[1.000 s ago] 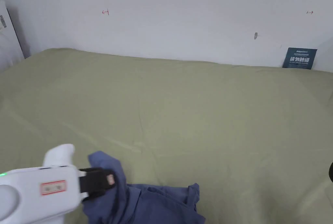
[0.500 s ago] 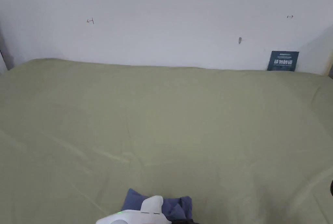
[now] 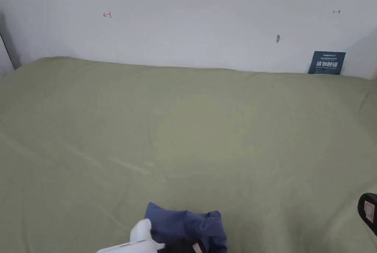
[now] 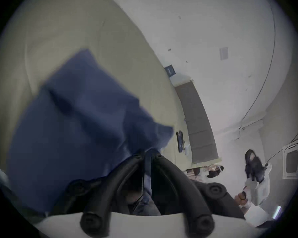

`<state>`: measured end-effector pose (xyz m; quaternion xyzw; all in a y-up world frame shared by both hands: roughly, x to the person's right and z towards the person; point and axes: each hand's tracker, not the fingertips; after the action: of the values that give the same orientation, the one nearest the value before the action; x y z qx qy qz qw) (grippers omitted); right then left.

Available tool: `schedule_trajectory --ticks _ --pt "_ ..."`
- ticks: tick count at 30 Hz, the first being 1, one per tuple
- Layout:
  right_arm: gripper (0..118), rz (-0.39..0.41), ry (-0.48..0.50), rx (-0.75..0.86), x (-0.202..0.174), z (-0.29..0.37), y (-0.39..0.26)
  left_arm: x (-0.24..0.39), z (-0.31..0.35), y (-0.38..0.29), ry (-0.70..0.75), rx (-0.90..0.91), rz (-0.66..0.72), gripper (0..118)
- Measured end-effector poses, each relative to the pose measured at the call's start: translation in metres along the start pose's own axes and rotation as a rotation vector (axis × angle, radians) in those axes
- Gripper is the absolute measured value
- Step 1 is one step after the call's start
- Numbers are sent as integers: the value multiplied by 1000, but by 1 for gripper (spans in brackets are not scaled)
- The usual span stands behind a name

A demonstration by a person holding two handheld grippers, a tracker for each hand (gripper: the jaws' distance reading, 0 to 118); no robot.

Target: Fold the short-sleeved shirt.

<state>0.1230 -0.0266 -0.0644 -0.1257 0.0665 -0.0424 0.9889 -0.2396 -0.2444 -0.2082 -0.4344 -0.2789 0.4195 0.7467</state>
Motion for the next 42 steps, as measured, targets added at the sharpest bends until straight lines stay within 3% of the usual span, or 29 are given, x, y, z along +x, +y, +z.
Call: schedule_trajectory --ticks 6,11,13,15,17,21,24,26,27,28,29,30,31,32,34,39,42 --pt "0 11 29 -18 -9 -3 -1 -4 -69 -38 81 -87 -86 1" --pt "0 25 62 -32 -16 -13 -5 6 -49 -23 71 -85 -16 1" --pt "0 5 159 -41 -19 -26 -12 22 -19 -8 50 -15 -89 1" --pt "0 -59 346 -103 -20 -52 -24 38 17 13 26 34 -166 1" --pt "0 -209 556 -233 -22 -96 -47 50 60 39 113 75 -220 1" --pt "0 -471 816 -474 -36 -183 -107 38 119 72 186 95 -292 1" --pt "0 -551 844 -676 -50 -237 -154 18 141 77 237 52 -299 1" --pt "0 -611 780 -805 -50 -262 -187 -1 146 77 238 29 -246 1" --pt "0 -588 709 -872 -49 -268 -199 -10 145 77 224 17 -204 2" --pt "0 -536 680 -897 -46 -270 -210 -20 143 76 207 3 -157 8" --pt "0 -689 801 -799 -35 -265 -216 -28 141 76 190 -3 -127 21" --pt "0 -744 786 -754 -30 -262 -213 -34 138 76 171 -11 -118 42" --pt "0 -698 747 -778 -29 -259 -211 -39 135 75 159 -18 -108 78" --pt "0 -686 763 -781 -30 -260 -210 -43 128 75 145 -38 -101 95" --pt "0 -639 767 -786 -30 -261 -206 -47 110 77 105 -100 -96 100" --pt "0 -659 768 -767 -28 -262 -206 -46 56 74 35 -190 -114 100" --pt "0 -692 759 -752 -28 -261 -207 -49 37 58 170 -243 -125 97"
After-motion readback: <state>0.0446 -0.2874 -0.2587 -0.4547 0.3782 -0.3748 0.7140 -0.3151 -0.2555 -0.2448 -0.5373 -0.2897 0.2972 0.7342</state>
